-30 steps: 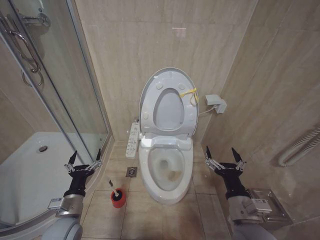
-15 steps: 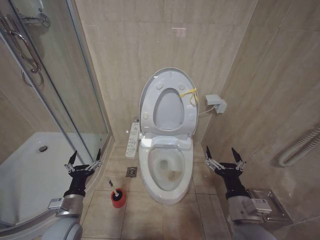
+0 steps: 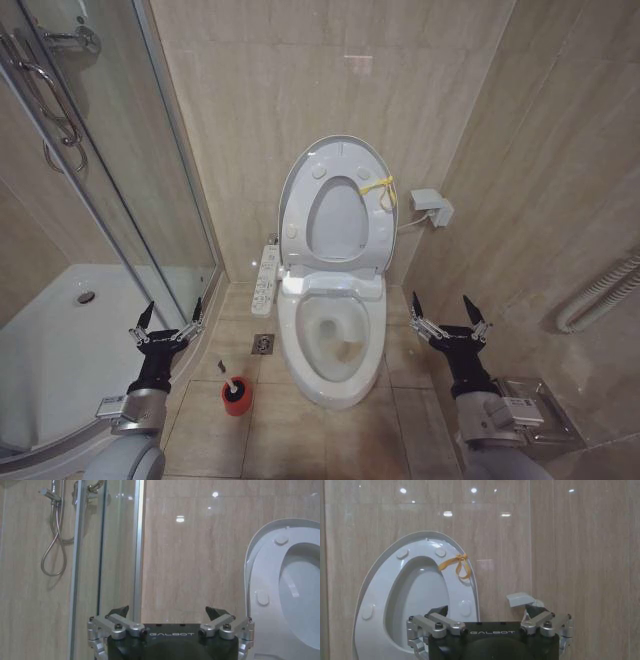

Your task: Open the toilet lid, clean the toilet bowl with a toilet brush, close the toilet lid, and flush.

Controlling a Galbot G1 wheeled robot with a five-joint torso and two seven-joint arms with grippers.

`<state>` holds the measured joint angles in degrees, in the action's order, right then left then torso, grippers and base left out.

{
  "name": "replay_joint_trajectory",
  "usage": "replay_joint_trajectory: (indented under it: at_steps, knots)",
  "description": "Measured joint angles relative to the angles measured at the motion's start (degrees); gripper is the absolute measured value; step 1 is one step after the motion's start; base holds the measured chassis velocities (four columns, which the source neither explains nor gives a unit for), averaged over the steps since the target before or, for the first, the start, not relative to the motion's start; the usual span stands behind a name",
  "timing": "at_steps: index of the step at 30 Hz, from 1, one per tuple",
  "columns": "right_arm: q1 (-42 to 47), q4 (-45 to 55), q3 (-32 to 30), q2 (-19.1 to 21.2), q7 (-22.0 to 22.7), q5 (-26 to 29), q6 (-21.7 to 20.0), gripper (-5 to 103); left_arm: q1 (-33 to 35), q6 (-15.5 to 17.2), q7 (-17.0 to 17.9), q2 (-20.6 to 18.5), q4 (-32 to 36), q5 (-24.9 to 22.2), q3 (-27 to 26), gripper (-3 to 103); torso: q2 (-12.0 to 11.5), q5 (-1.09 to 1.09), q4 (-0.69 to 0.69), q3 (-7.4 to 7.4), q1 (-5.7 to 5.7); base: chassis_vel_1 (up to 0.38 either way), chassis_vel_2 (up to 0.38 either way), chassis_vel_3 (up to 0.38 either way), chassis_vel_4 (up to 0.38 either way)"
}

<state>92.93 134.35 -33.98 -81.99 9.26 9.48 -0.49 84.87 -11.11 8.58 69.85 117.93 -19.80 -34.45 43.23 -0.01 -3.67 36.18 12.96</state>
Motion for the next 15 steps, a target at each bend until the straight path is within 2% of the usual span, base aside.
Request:
replay_joint_trajectory:
  at_steps: [15]
  knots:
    - [0.00, 0.00, 0.00, 0.00, 0.00, 0.00, 0.00, 100, 0.00, 0.00, 0.00, 0.00, 0.00, 0.00, 0.00, 100, 0.00, 0.00, 0.00, 0.00, 0.00, 0.000, 0.000, 0.000, 0.000]
